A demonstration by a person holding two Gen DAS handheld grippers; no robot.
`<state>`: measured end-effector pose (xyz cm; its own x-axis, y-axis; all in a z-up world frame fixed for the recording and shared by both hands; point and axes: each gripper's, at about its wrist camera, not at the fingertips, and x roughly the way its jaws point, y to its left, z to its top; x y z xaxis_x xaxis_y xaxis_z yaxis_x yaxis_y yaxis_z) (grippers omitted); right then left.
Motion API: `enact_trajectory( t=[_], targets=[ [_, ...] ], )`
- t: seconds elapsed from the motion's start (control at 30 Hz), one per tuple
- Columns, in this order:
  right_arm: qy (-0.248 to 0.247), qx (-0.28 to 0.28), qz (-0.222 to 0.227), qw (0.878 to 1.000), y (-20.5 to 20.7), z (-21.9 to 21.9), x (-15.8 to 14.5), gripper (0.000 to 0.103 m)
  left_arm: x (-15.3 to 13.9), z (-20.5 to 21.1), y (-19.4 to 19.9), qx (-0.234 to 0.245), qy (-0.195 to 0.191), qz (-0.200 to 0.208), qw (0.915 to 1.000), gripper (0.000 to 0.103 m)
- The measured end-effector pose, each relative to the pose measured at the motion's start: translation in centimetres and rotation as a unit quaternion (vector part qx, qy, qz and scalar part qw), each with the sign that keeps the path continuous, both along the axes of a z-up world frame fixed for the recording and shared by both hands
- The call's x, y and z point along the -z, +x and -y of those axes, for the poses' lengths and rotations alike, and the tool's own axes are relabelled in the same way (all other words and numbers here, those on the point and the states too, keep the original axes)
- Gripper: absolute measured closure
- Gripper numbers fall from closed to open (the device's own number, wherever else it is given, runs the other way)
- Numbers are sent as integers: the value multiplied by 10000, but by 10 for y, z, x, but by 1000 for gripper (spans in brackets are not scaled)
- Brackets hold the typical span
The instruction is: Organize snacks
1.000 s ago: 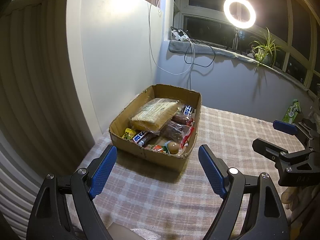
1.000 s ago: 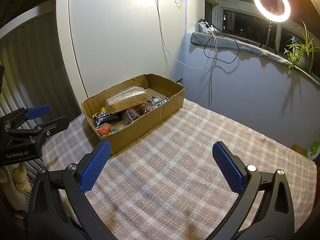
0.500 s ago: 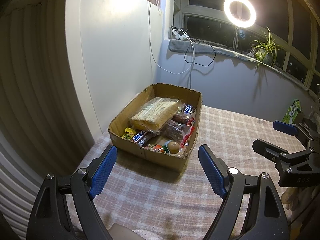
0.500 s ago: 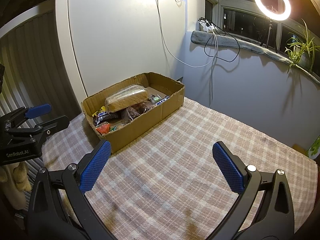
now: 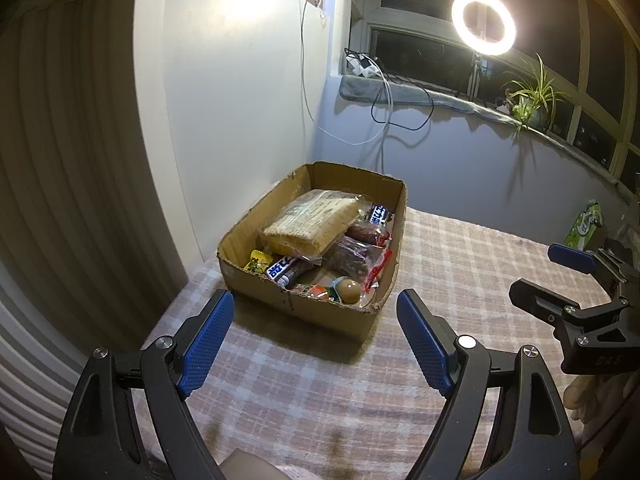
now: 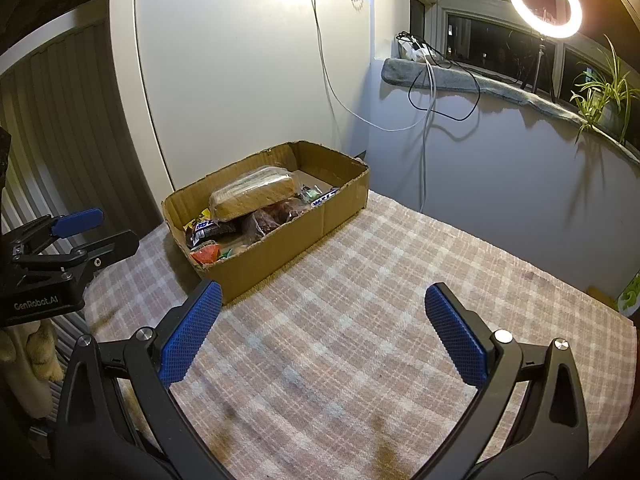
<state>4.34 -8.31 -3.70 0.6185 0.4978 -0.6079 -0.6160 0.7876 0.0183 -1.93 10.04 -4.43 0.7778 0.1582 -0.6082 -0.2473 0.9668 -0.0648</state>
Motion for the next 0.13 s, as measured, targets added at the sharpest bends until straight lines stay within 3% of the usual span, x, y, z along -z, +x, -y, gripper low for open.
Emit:
enact_trajectory(
  t=[0.13],
  targets=[
    [4, 21, -19, 10000, -2, 0, 5, 0, 0, 0, 0, -3, -7, -6, 10000, 19]
  ],
)
